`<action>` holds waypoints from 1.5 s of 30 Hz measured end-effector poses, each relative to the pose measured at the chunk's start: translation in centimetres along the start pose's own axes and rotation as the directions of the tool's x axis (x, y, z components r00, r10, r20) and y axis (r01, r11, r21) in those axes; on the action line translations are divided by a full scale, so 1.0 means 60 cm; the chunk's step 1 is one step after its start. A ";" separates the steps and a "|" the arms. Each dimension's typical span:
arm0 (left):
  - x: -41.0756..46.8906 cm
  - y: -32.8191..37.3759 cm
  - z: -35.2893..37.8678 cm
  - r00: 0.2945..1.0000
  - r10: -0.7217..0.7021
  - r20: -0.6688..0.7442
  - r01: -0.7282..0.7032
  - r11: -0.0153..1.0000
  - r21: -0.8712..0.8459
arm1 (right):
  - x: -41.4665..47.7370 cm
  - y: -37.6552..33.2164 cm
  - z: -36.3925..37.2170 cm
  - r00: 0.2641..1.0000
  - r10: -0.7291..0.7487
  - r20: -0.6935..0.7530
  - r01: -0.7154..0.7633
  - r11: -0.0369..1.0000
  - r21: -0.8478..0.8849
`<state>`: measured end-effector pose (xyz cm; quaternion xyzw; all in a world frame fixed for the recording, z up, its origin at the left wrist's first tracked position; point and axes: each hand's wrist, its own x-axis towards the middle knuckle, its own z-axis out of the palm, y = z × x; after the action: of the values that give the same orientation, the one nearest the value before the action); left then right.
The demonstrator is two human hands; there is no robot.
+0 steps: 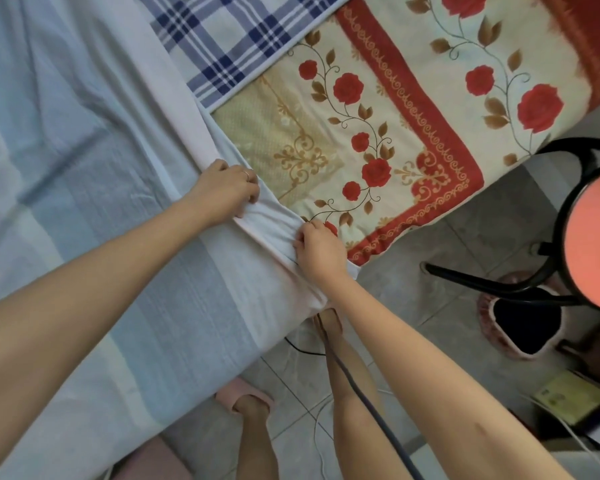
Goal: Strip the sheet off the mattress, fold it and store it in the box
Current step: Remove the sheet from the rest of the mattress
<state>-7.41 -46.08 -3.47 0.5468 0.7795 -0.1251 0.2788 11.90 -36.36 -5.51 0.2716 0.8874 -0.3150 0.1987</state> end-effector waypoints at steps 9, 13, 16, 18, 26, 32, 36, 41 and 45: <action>0.051 0.012 -0.045 0.975 -0.015 -0.222 -0.044 0.965 -0.260 | 0.014 0.031 -0.063 0.966 0.258 -0.020 -0.227 0.881 0.415; 0.090 0.032 -0.068 0.985 -0.036 -0.168 -0.027 0.933 -0.359 | 0.018 0.039 -0.067 0.944 0.326 -0.055 -0.269 0.855 0.444; 0.111 0.044 -0.073 0.986 0.006 -0.168 -0.054 0.958 -0.281 | 0.013 0.042 -0.060 0.919 0.365 -0.151 -0.270 0.860 0.433; 0.116 0.053 -0.080 0.990 0.038 -0.138 -0.067 0.975 -0.214 | 0.007 0.045 -0.054 0.918 0.346 -0.194 -0.239 0.873 0.424; 0.127 0.065 -0.070 0.992 0.129 -0.011 -0.129 0.984 -0.126 | 0.008 0.078 -0.075 0.968 0.175 0.179 -0.248 0.768 0.591; 0.121 0.098 -0.080 0.974 0.201 0.102 -0.203 0.979 0.014 | 0.023 0.094 -0.100 0.921 0.095 0.378 -0.227 0.919 0.322; 0.124 0.098 -0.091 0.986 0.057 -0.158 -0.080 0.987 -0.141 | 0.019 0.101 -0.096 0.945 0.145 0.292 -0.214 0.952 0.220; 0.114 0.106 -0.068 0.935 -0.071 -0.349 -0.007 0.976 -0.219 | -0.009 0.136 -0.094 0.944 0.160 0.289 -0.212 0.965 0.157; 0.093 0.128 -0.043 0.897 -0.079 -0.435 0.007 0.987 -0.163 | -0.037 0.165 -0.085 0.883 0.167 0.440 -0.279 0.938 0.205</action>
<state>-2.46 -37.60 -3.74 0.5197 0.8417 0.0576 0.1349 18.70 -27.26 -5.13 0.3233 0.7374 -0.4550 0.3803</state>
